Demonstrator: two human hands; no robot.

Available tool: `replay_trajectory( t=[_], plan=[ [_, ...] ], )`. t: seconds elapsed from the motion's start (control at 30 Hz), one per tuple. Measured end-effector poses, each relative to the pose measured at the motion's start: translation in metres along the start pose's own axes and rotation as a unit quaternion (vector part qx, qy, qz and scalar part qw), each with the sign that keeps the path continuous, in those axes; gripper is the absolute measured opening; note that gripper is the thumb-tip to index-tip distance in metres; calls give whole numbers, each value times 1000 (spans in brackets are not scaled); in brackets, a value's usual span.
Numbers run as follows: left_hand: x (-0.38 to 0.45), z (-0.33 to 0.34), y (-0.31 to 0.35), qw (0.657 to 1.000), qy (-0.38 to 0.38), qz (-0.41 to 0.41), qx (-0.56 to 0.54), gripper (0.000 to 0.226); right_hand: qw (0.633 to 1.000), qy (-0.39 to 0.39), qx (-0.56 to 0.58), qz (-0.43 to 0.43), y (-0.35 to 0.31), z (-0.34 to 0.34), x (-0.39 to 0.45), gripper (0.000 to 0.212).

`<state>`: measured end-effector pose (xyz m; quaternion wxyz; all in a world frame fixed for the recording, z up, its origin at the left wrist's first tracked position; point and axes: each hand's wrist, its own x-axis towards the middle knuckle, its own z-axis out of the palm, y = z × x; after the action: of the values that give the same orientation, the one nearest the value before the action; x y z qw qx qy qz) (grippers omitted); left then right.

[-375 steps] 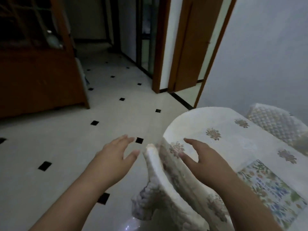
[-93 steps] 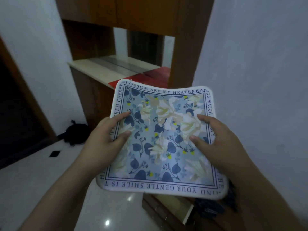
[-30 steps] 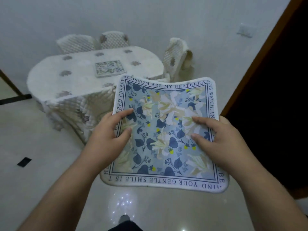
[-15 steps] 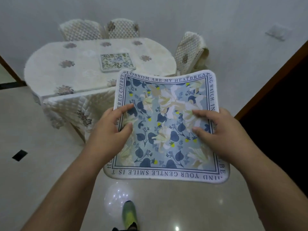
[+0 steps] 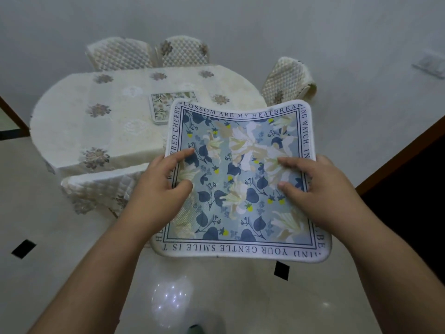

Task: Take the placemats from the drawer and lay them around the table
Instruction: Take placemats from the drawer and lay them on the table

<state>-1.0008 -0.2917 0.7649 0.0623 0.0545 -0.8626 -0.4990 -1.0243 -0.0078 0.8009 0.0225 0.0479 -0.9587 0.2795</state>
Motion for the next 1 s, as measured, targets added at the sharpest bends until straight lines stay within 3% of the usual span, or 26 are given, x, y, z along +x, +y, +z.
replay_trajectory(
  t=[0.27, 0.67, 1.0],
  plan=[
    [65, 0, -2, 999, 36, -17, 30, 56, 999, -24, 22, -36, 7, 22, 88, 50],
    [157, 14, 22, 982, 153, -70, 85, 58, 980, -86, 56, -172, 7, 16, 255, 51],
    [222, 12, 18, 973, 193, -82, 99, 57, 971, -112, 53, -203, -2, 24, 344, 51]
  ],
)
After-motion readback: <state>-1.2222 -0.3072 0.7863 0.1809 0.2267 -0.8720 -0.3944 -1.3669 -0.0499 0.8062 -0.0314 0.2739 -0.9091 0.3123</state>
